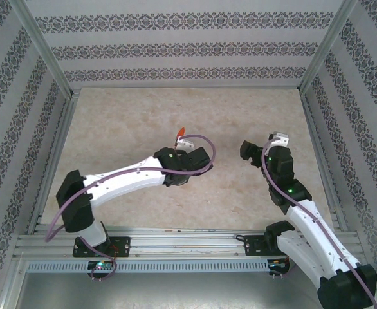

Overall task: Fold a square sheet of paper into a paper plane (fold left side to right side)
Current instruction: Turn over the paper at the center of the table.

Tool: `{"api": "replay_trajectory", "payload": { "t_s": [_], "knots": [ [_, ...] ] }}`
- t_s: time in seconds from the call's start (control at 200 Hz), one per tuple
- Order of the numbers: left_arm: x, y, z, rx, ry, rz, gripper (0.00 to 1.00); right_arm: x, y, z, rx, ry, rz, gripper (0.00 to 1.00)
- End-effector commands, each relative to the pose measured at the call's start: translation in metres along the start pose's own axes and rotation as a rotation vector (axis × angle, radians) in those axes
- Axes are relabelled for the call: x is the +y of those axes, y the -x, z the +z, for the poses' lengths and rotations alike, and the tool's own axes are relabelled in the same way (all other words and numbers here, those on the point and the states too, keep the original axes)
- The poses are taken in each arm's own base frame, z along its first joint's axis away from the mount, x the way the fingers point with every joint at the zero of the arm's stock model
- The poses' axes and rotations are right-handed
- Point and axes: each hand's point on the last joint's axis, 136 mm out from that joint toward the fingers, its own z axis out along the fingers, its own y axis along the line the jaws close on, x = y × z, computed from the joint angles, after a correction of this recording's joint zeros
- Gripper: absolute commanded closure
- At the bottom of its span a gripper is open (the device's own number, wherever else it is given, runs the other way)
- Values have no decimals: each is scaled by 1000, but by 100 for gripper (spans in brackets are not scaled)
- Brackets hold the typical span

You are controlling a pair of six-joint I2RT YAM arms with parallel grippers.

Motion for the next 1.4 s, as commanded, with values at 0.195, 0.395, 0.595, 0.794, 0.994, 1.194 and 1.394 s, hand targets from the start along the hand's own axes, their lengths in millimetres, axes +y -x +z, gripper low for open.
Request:
{"api": "replay_trajectory", "payload": {
  "t_s": [0.195,0.395,0.595,0.794,0.994,1.194,1.394],
  "knots": [
    [-6,2,32,92,210,-124,100,-15,-3,-4,-24,-56,-42,2],
    [-24,0,58,168,176,-151,100,-13,-3,-2,-18,-47,-43,2],
    [-51,-4,78,222,55,-154,100,-13,-2,-3,-20,-44,-47,2],
    [-65,-8,93,278,-42,-198,98,-12,-1,-5,-18,-42,-47,2],
    [-79,-5,96,298,-143,-224,65,-11,-2,-6,-4,-38,-53,2],
    [-95,12,88,284,-339,-301,51,-7,-7,-8,31,-2,-49,2],
    [-85,39,76,224,-585,-429,42,3,-15,-9,111,76,-19,2]
  ]
}}
